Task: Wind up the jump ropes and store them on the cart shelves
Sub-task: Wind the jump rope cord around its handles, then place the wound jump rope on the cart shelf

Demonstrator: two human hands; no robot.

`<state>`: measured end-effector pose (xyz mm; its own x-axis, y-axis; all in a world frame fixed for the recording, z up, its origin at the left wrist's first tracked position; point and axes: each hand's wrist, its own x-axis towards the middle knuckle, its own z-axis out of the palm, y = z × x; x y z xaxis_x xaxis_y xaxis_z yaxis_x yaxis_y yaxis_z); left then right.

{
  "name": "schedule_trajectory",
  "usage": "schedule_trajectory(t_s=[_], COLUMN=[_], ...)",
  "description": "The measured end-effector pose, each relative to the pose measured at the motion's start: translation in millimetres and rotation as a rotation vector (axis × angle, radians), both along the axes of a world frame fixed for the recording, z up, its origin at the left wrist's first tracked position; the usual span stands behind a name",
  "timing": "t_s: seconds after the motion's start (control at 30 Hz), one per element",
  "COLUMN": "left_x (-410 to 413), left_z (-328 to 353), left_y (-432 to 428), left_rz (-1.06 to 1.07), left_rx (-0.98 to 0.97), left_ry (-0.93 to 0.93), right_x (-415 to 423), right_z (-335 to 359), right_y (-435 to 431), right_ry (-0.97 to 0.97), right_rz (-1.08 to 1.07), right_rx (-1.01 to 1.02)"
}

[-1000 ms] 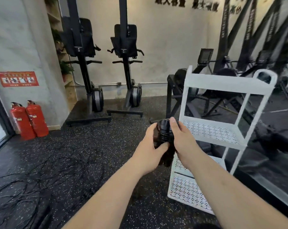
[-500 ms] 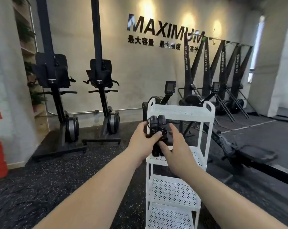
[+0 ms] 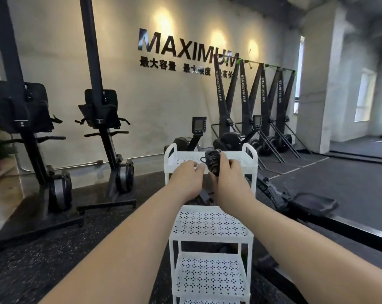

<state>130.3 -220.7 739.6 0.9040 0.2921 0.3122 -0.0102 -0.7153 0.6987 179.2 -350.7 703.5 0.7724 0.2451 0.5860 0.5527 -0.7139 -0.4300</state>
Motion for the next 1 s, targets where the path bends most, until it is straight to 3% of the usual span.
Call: schedule_trajectory(t_s=[0.2,0.3,0.47,0.63,0.7,0.87,1.0], left_x=[30.2,46.0,61.9,63.8,63.5,58.2,40.7], left_z=[-11.4,-20.0,-41.5,-51.0,-50.2,-43.3,-35.5], left_y=[15.4,30.5,39.8,43.1,46.1,53.0,59.3], left_rz=[0.033,0.038,0.04,0.033,0.022,-0.027,-0.022], left_rx=[0.685,0.866,0.894,0.901,0.898,0.885,0.866], left_ry=[-0.008,-0.002,0.071,0.033,0.045,0.073,0.061], right_x=[70.8,106.5,141.5,151.7,158.7,156.1,119.2], right_z=[32.4,42.3,43.0,67.3,68.0,61.2,66.1], right_y=[-7.8,-3.5,4.1,14.5,19.9,29.8,38.3], right_ry=[-0.009,0.068,0.162,0.455,0.465,0.528,0.372], right_rz=[-0.126,-0.192,-0.268,-0.314,-0.322,-0.423,-0.402], right_rx=[-0.139,-0.215,-0.186,-0.543,-0.613,-0.413,-0.272])
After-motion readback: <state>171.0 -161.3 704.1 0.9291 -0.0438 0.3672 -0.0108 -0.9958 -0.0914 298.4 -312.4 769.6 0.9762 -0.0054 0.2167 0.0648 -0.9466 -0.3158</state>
